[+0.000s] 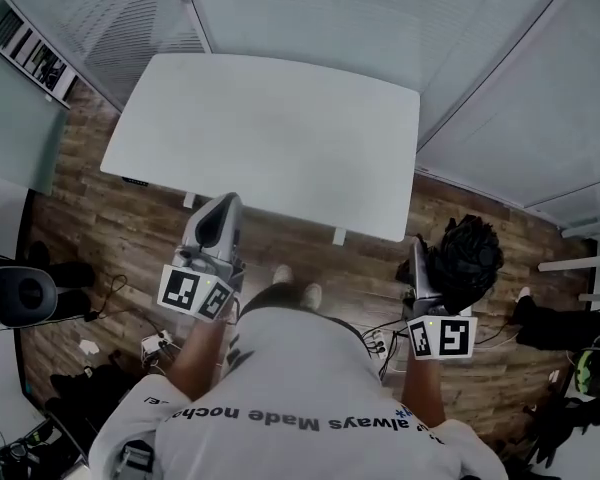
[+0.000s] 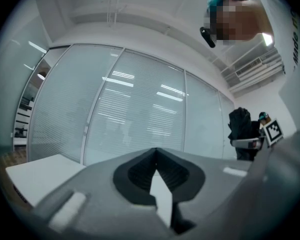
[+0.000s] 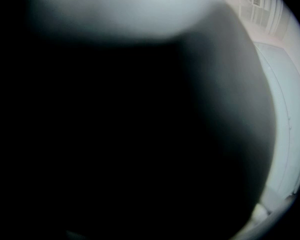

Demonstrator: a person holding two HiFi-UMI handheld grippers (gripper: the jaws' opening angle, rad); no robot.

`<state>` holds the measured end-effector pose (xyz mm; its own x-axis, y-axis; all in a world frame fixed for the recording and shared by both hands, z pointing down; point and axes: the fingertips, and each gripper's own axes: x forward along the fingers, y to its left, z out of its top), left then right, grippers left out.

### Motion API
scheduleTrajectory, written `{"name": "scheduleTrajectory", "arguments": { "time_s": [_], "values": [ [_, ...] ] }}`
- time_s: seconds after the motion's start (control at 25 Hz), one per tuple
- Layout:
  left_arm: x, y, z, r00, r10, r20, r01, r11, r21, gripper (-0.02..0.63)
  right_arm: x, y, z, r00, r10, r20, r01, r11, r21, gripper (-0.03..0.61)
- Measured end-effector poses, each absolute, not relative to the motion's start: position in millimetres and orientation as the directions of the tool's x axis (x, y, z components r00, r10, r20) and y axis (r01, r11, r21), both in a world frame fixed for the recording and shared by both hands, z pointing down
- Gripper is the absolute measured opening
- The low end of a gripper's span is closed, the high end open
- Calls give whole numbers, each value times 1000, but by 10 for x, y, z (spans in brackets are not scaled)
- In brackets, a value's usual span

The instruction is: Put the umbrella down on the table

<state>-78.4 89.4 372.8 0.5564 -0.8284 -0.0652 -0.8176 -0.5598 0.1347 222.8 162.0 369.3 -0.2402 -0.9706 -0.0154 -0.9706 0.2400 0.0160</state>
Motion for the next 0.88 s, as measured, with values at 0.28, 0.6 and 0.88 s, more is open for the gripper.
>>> {"name": "scheduleTrajectory", "arguments": {
  "time_s": [0.28,0.6,0.88],
  "values": [
    [-742,381,3793,559,-827,-58,-816,-561,140,3,2207,1125,3785,-248,-969,5,-969,248,9,235],
    [-743,-625,3724,578,-812,-75,-801,-583,138,3,2143,163,3723,-240,-971,1,-970,240,28,235],
    [-983,-1532,3710,602,-794,-79,-781,-607,147,3,1903,-694,3661,-216,-976,1,-976,216,35,235]
  ]
}}
